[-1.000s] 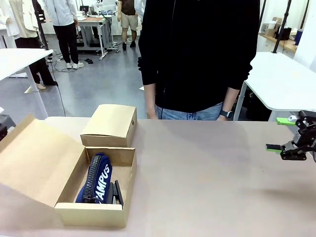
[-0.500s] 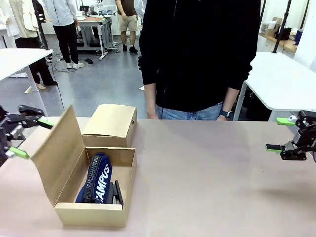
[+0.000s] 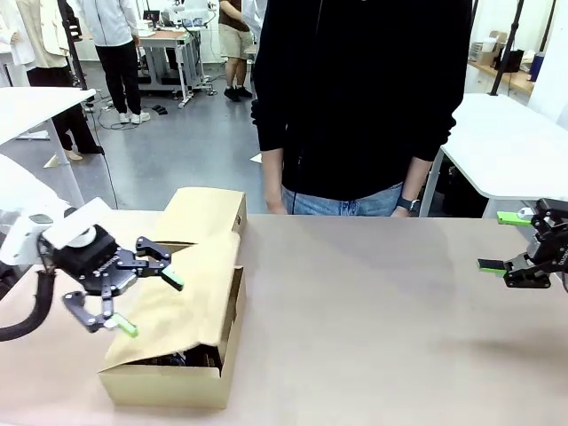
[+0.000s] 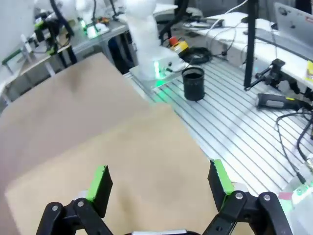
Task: Place items inside the box.
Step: Close the lid of the Mailer Box closest to the robot.
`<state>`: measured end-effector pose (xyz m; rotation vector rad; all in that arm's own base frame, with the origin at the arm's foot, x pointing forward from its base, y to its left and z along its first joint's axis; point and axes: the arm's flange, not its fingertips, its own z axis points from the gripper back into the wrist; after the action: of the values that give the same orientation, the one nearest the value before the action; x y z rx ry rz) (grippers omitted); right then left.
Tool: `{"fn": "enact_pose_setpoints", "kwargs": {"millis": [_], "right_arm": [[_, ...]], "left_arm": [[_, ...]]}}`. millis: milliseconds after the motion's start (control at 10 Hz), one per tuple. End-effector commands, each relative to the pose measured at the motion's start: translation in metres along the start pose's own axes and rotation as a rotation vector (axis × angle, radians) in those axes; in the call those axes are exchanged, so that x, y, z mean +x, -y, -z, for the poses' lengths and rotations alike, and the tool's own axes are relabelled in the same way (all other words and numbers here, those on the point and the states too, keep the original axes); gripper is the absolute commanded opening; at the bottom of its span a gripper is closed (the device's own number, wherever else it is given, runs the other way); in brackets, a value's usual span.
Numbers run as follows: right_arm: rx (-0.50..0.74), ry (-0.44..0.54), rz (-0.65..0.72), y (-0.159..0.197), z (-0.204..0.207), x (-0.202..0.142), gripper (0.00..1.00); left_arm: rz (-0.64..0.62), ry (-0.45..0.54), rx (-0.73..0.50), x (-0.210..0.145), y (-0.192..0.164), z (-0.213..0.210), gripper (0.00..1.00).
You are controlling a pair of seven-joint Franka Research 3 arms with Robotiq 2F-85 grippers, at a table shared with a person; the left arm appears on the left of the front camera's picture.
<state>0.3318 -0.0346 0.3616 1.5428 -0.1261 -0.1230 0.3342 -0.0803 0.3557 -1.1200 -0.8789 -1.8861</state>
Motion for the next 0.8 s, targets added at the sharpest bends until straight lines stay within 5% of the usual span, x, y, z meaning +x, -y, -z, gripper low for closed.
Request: {"fn": "enact_pose_setpoints", "kwargs": {"millis": [0,200,700], "right_arm": [[0.001,0.017,0.017,-0.005,0.002,0.001,1.00],[0.001,0.017,0.017,-0.005,0.002,0.001,1.00],[0.001,0.017,0.017,-0.005,0.002,0.001,1.00]], "left_arm": [[0.038,-0.037,0.146,-0.017,-0.005,0.006,1.00],[-0.015,-0.070,0.291,-0.035,-0.014,0.011,1.00],[-0.089,-0.156,0.227,-0.078,-0.005,0.027,1.00]]}}
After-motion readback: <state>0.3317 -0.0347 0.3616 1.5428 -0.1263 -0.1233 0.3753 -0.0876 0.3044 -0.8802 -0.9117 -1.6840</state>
